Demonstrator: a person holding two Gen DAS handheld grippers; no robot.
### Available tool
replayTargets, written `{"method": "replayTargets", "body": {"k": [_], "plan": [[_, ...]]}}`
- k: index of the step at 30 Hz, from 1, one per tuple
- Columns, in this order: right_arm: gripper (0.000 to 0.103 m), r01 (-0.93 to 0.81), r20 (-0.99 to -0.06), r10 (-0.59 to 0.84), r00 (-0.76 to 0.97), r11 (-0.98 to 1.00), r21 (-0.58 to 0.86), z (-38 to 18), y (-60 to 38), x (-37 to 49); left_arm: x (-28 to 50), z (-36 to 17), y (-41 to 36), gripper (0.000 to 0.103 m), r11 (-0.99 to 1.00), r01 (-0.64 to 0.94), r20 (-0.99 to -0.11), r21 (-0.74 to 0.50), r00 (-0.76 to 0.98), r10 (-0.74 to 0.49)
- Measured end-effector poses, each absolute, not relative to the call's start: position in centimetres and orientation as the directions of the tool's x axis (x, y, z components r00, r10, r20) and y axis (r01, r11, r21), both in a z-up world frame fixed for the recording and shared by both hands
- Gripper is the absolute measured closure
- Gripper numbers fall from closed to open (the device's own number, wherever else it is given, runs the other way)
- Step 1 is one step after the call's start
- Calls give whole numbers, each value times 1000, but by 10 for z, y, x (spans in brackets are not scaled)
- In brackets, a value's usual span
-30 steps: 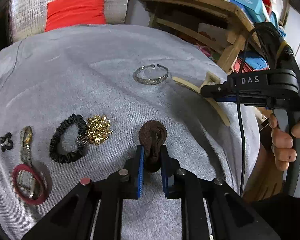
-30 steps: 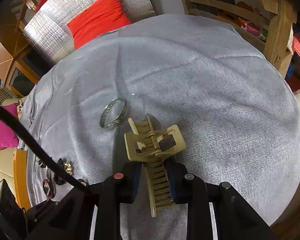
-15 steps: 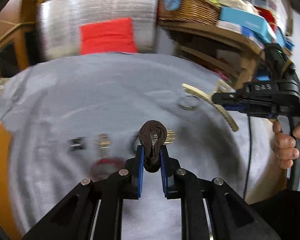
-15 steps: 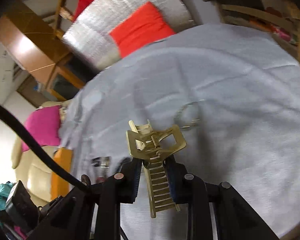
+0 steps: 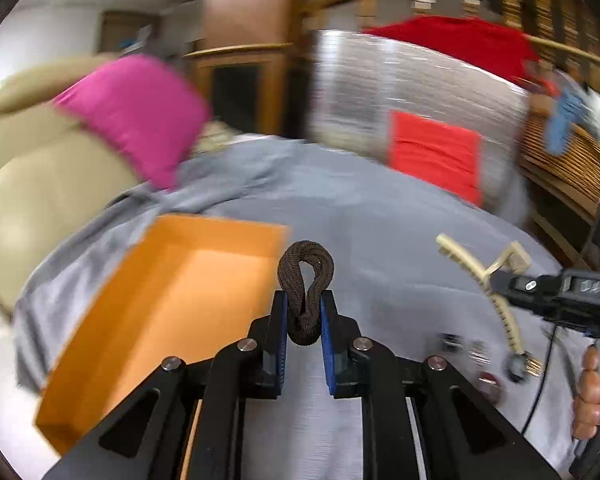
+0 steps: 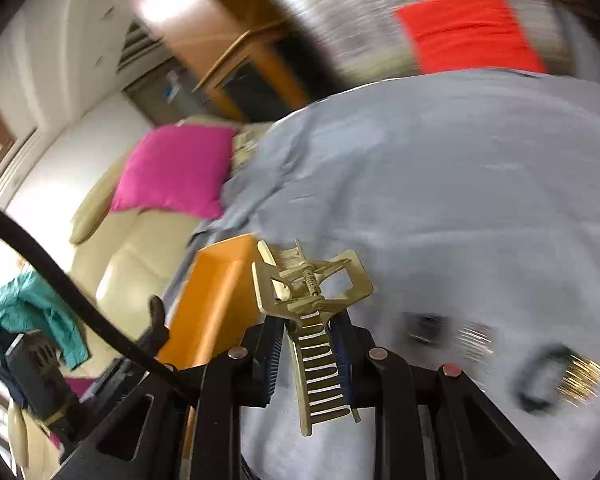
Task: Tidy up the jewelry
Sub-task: 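Carry the brown hair tie and claw clip over the orange tray, then open the left gripper over the tray while the right releases the clip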
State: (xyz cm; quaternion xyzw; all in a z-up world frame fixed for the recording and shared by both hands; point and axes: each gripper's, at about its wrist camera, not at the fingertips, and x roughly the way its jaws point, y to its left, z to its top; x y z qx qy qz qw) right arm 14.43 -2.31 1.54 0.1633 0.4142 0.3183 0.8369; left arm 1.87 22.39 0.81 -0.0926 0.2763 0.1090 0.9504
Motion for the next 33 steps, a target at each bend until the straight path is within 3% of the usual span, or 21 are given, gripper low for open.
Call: {"method": "replayTargets", "body": {"k": [6,14,23,29,33], "plan": [[77,-516,-597,720,355,683,517,23,110,172,24,-17,309,87,875,-464,-651,-137,708,274],[77,-541,-683,687,250,684,489,-14,232,208,39,-69,350,87,824,-547,-797,-145,558,231],[77,-551,-794,570,210,740,385,-58,266,225,53,-90,341,87,829,-541,-851,-145,495,174],[78,-595,-863,374,341,796,110,-60,269,215,52,-100,340,87,832,-547,-872,-97,449,193],[79,-576,-880,331,339,813,84,-61,248,220,53,-104,336,87,846,-531,-878,-51,427,215]]}}
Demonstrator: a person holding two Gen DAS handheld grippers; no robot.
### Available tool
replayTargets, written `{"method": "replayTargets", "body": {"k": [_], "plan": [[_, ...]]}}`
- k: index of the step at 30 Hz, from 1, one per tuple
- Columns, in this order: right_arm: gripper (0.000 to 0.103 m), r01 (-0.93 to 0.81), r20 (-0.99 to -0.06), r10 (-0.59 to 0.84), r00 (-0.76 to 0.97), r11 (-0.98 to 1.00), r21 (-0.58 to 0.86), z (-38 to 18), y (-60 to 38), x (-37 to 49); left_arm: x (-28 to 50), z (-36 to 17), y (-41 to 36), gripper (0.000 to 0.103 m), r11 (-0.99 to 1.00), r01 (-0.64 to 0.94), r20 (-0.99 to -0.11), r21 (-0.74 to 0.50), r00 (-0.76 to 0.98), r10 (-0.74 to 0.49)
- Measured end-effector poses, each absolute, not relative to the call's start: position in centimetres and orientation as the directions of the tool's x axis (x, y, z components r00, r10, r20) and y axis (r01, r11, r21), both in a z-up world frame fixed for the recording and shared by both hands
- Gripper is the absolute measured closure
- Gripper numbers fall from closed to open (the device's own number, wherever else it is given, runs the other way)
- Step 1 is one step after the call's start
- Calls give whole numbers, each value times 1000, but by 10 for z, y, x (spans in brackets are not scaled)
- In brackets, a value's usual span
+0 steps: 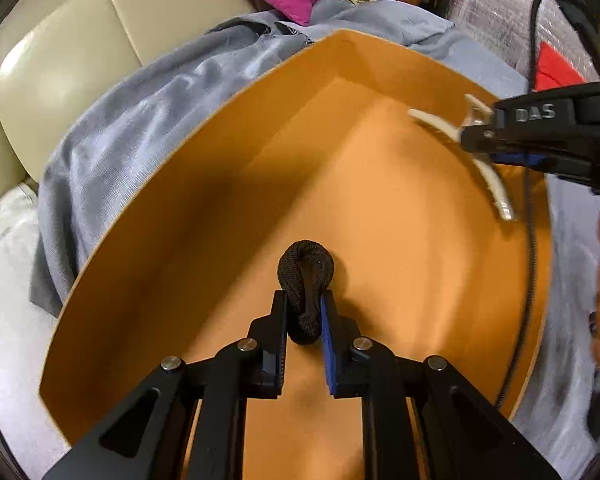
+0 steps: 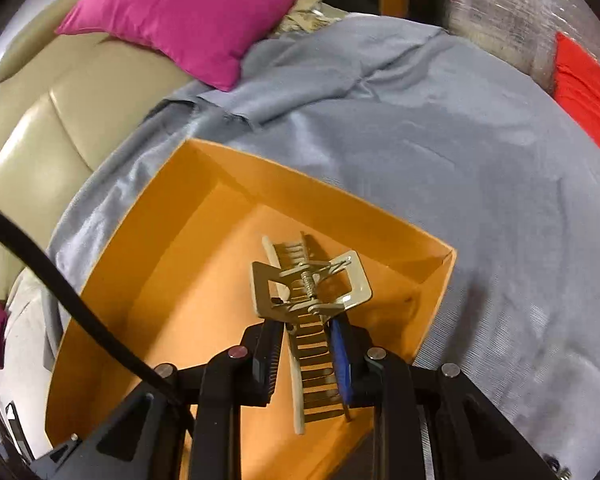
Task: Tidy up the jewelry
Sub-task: 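Open the left gripper over the tray while the right releases the clip, then move both grippers back over the remaining jewelry on the bed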
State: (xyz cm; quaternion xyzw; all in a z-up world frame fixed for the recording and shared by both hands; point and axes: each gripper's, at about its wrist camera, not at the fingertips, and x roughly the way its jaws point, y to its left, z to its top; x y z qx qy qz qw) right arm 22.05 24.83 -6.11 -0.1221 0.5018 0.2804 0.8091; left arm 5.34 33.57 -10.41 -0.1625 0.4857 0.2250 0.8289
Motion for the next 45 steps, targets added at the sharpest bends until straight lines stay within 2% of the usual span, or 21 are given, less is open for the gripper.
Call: {"method": "replayTargets", "body": {"k": [3,9,11,13,14,16,17,18,20,22,24,28,29,30,33,36,40,45], "plan": [[80,-573,-898,267,350,820,20,-63,235,220,54,-105,331,87,859,-511,-878,-9,416,238],[78,-555,-898,284,337,830,55,-63,219,223,59,-107,317,87,889,-455,-868,55,419,268],[74,-560,-890,274,366,828,24,-63,226,222,60,-106,314,87,892,-449,-869,51,420,261],[61,-578,-881,275,385,816,2,-63,230,221,60,-105,314,87,890,-455,-873,36,420,250],[59,-585,-877,294,381,811,18,-62,228,220,60,-103,315,84,888,-459,-873,30,420,247],[53,-575,-861,332,385,816,57,-56,222,219,61,-102,317,71,881,-472,-875,35,411,255],[50,-569,-847,361,390,818,87,-50,215,218,60,-101,319,59,873,-486,-874,39,408,266],[46,-558,-828,387,406,822,111,-43,207,216,56,-98,318,56,867,-496,-868,42,412,278],[46,-549,-791,428,437,824,143,-28,189,211,52,-87,319,54,850,-522,-834,77,433,342],[46,-533,-751,462,472,828,174,-9,162,205,49,-79,318,47,833,-541,-801,111,448,397],[46,-514,-717,481,504,834,199,5,137,198,45,-68,314,45,816,-563,-757,132,474,449],[46,-458,-647,504,572,851,257,35,46,177,37,-45,289,44,826,-549,-663,127,573,482],[46,-445,-640,502,582,855,266,38,29,174,37,-40,282,41,833,-539,-645,122,595,479],[46,-420,-635,495,593,863,280,42,4,169,36,-34,271,36,846,-520,-621,115,627,470],[46,-343,-632,479,610,878,334,44,-63,156,37,-19,235,35,890,-447,-571,89,710,413],[47,-265,-622,468,627,880,395,37,-124,138,42,-12,194,35,938,-336,-557,80,765,322],[47,-174,-636,459,620,872,458,12,-187,121,47,-12,137,35,987,-152,-583,58,797,157],[48,-105,-634,485,602,835,540,-19,-231,111,56,-28,85,35,997,60,-659,45,752,-16]]}}
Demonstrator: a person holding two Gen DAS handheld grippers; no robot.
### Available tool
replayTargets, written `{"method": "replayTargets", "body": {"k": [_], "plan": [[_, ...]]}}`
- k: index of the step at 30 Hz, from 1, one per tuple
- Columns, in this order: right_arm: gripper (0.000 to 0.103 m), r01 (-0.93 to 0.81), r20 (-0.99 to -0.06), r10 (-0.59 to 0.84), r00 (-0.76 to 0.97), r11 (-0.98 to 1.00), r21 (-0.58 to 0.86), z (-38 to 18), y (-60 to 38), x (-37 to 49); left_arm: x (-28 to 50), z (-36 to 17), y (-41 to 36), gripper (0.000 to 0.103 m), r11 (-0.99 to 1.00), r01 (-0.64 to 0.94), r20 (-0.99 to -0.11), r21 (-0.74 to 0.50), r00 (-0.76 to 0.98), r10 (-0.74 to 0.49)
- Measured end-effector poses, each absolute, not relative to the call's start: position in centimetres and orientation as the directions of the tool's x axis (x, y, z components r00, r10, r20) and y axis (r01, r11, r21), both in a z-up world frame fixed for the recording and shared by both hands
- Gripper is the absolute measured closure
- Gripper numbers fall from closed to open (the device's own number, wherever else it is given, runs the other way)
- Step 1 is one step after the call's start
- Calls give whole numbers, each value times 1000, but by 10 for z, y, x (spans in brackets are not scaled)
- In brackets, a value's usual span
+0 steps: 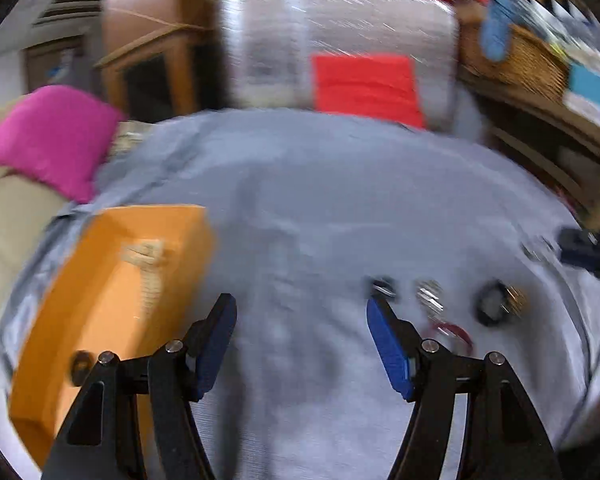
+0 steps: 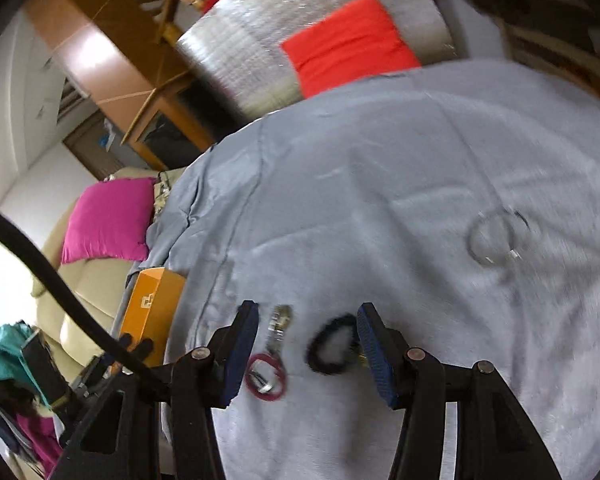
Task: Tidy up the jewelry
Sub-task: 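Move both grippers back over the remaining jewelry on the bed, then grasp the red hair tie with the left gripper while the right grasps the gold brooch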
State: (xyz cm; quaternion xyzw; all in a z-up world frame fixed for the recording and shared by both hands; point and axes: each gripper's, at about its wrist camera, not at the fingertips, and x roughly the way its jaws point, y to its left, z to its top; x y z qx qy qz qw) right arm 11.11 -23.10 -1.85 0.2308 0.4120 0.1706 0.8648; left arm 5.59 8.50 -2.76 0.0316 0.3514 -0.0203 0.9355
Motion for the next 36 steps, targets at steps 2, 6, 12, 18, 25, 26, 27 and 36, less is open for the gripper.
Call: {"method": "replayTargets", "body": {"k": [2,6,12,18,25,26,27,36], "plan": [[54,-83,-638,502,584,819,568,-28,-243,115,58,-36,69,35,992,114,-687,53,725,-47],[55,-61,-653,526,545,802,594,-39,-255,118,67,-46,53,35,983,177,-726,44,681,-90],[55,-29,-686,537,491,797,604,-53,-266,117,78,-61,49,56,972,230,-776,-53,603,-185],[55,-21,-696,546,465,793,609,-59,-271,113,81,-69,38,57,964,261,-788,-58,580,-205],[55,13,-708,547,447,787,617,-68,-274,116,93,-77,21,57,952,292,-809,-89,537,-240],[55,24,-712,547,441,786,618,-71,-274,117,95,-79,18,57,950,300,-814,-89,528,-243],[55,31,-712,551,436,782,623,-73,-274,119,96,-81,14,57,947,310,-818,-85,521,-244],[63,61,-715,573,401,762,645,-89,-261,136,108,-93,7,78,936,327,-845,-133,456,-280]]}}
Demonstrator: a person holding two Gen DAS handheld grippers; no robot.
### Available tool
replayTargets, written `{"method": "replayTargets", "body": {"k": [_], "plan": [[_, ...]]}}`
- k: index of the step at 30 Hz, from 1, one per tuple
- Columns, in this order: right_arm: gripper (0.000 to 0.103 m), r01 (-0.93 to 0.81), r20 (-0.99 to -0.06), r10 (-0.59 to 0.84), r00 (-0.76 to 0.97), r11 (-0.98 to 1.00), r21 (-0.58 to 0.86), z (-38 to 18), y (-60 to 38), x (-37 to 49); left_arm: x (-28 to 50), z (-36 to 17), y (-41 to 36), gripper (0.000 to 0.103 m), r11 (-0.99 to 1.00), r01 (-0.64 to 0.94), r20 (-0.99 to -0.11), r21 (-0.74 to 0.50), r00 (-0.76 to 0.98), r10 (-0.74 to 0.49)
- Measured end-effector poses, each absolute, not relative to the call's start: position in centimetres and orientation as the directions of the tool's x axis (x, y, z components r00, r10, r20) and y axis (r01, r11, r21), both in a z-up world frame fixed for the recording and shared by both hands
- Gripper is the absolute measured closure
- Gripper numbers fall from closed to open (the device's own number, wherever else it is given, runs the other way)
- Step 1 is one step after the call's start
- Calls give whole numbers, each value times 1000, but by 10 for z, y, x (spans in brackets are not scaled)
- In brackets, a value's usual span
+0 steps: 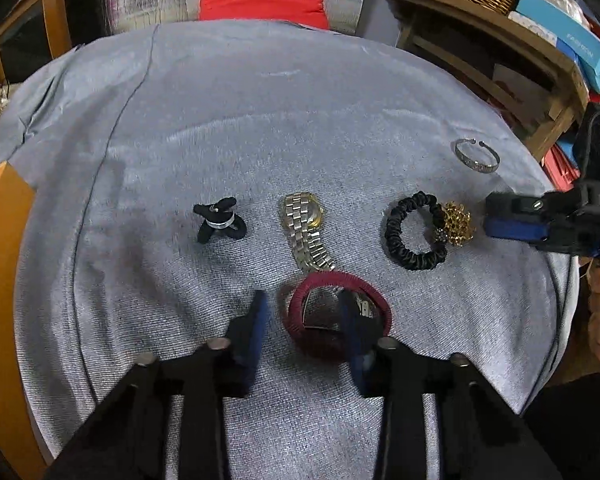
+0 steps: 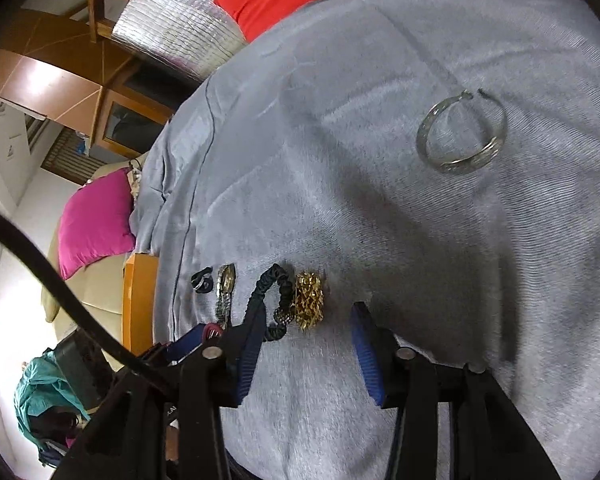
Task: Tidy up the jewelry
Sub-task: 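Grasp the red hair tie with the left gripper while the right grasps the gold brooch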
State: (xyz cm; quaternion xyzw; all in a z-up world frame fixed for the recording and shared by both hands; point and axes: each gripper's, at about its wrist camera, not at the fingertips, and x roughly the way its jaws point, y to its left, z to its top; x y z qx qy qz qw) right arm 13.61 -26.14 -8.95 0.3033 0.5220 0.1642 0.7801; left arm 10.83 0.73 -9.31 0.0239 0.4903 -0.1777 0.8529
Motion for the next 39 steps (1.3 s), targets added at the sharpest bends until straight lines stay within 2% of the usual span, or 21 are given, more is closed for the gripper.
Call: {"method": "replayTargets", "body": {"k": [2,7,13,26,39], "plan": [[69,72,-725,574,381,763,642,-97,-256,142,111,-94,10,86,930,325,-842,-173,441,-311],[95,76,-742,555,377,780,622,-104,-247,148,113,-94,15,93,920,327,-837,-218,422,-348],[95,59,-735,521,435,798,600,-92,-247,141,108,-87,23,95,917,328,-822,-226,441,-361],[95,65,-712,471,521,810,583,-71,-277,133,92,-44,54,95,915,295,-713,-274,577,-399],[95,-41,-655,525,543,796,604,-56,-234,133,71,-14,110,95,957,122,-639,-264,720,-268]]}}
